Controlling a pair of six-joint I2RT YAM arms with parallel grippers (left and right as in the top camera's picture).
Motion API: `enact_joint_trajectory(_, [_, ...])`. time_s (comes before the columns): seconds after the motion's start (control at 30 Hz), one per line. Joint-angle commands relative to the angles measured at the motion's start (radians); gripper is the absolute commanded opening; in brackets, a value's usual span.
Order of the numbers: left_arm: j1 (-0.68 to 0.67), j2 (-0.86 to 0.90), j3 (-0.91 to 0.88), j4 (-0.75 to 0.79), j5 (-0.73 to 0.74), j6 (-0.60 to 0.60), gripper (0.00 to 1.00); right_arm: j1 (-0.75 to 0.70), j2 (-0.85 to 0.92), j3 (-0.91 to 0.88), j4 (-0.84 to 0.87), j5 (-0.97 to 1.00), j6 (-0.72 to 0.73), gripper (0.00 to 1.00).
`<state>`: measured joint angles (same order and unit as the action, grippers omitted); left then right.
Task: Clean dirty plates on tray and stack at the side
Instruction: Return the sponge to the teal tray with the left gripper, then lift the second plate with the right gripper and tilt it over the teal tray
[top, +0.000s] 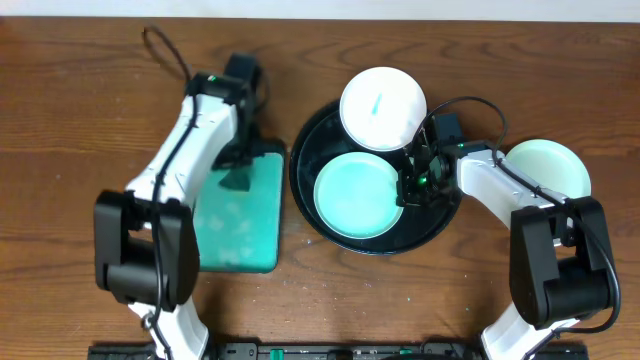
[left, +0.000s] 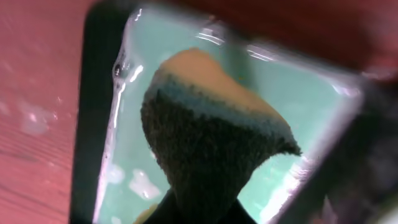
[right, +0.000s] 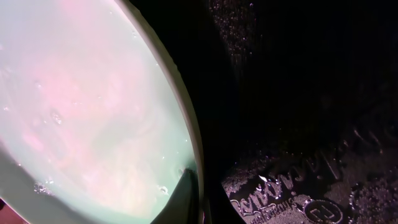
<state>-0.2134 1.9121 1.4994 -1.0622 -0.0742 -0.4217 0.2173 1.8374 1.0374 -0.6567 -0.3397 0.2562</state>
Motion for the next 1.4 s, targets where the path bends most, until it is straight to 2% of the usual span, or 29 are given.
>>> enact_joint_trajectory(0.0, [0.053,0.013,-0.089,0.032,0.09,-0.024,0.17,0.0,0.034,-0.019,0.029,0.106,-0.003,0.01])
enact_joint_trajectory(0.17, [0.078,-0.035,-0.079,-0.019,0.093,-0.014,0.17,0.0,0.019,0.011,0.018,0.052,-0.002,0.01])
enact_joint_trajectory(0.2, [0.078,-0.052,-0.077,-0.026,0.093,-0.01,0.23,0.002,0.007,0.028,-0.004,0.05,-0.002,0.01])
enact_joint_trajectory(0.3, [0.078,-0.151,-0.076,-0.036,0.093,-0.002,0.31,0.024,-0.058,0.08,-0.047,0.082,-0.006,0.01])
enact_joint_trajectory(0.33, [0.078,-0.185,-0.076,-0.036,0.093,-0.002,0.38,0.036,-0.086,0.093,-0.047,0.093,-0.013,0.01])
enact_joint_trajectory(0.37, [0.078,-0.253,-0.076,-0.034,0.093,-0.002,0.53,0.068,-0.147,0.117,-0.039,0.125,-0.034,0.01])
enact_joint_trajectory(0.4, [0.078,-0.296,-0.076,-0.033,0.093,-0.002,0.6,0.088,-0.179,0.129,-0.032,0.152,-0.034,0.01])
enact_joint_trajectory(0.43, [0.078,-0.332,-0.076,-0.033,0.093,-0.002,0.63,0.109,-0.204,0.14,-0.022,0.18,-0.035,0.01])
enact_joint_trajectory(0.53, [0.078,-0.452,-0.076,-0.037,0.093,-0.002,0.65,0.185,-0.263,0.163,0.041,0.251,-0.071,0.01])
enact_joint_trajectory(0.67, [0.077,-0.597,-0.076,-0.035,0.093,-0.002,0.66,0.318,-0.287,0.167,0.206,0.323,-0.139,0.01])
enact_joint_trajectory(0.77, [0.077,-0.714,-0.076,-0.033,0.093,-0.002,0.67,0.443,-0.243,0.167,0.367,0.416,-0.206,0.01])
enact_joint_trajectory(0.8, [0.077,-0.742,-0.076,-0.033,0.093,-0.002,0.72,0.476,-0.225,0.167,0.413,0.442,-0.23,0.01])
enact_joint_trajectory(0.93, [0.077,-0.821,-0.076,-0.033,0.093,-0.002,0.75,0.595,-0.155,0.167,0.581,0.576,-0.357,0.01])
enact_joint_trajectory(1.0, [0.077,-0.844,-0.076,-0.033,0.093,-0.002,0.82,0.632,-0.149,0.167,0.615,0.653,-0.391,0.01])
enact_joint_trajectory(1.37, [0.077,-0.857,-0.076,-0.033,0.093,-0.002,0.82,0.755,-0.228,0.167,0.672,0.924,-0.531,0.01])
